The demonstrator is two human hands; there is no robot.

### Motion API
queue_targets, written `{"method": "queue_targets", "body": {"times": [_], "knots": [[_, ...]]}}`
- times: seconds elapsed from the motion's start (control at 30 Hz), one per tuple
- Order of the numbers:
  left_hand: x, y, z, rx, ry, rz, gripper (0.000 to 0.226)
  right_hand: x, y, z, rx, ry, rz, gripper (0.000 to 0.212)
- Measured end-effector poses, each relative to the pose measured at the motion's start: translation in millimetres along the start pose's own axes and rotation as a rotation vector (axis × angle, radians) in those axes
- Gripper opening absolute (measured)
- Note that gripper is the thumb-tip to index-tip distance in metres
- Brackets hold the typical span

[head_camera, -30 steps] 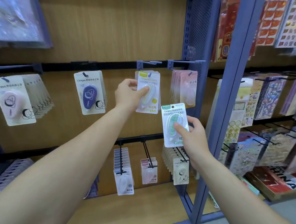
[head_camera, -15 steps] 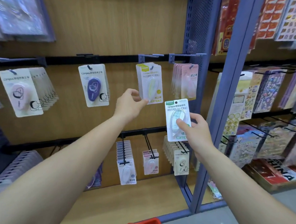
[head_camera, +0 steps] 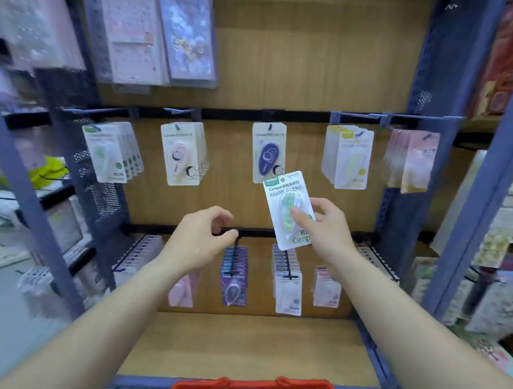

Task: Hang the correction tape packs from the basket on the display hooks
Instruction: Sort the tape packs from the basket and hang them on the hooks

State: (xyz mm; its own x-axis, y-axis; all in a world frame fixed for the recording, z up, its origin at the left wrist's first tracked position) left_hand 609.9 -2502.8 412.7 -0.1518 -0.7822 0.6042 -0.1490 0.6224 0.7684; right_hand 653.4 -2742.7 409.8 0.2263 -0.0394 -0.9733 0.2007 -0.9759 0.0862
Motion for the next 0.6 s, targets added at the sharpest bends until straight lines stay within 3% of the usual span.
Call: {"method": "queue_targets", "body": {"times": [0.2, 0.37, 0.6], "knots": [[-71, 83, 48, 0.153, 0.107, -0.002, 0.020, -23, -116, -15, -0.153, 0.030, -0.003, 0.014], [-124, 138, 71, 0.250, 0.180, -0.009, 0.022, -34, -211, -42, -0.276, 0.033, 0.032, 0.021], [-180, 196, 68, 0.361, 0.219, -0.031, 0.023, -57, -324, -109, -0.318, 0.161, 0.136, 0.026]]}}
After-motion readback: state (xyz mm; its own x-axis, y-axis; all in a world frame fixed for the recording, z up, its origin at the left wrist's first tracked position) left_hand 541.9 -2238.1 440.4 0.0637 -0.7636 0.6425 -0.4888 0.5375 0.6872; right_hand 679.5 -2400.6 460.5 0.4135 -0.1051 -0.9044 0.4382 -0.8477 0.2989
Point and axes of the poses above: each hand's wrist, its own z-axis away from the middle knuckle, its own y-axis out of the back of the hand, x = y × z, the point moved 8 cm from there along -z, towards the middle knuckle, and after that the axes turned 10 degrees about -x, right-handed, at the moved point
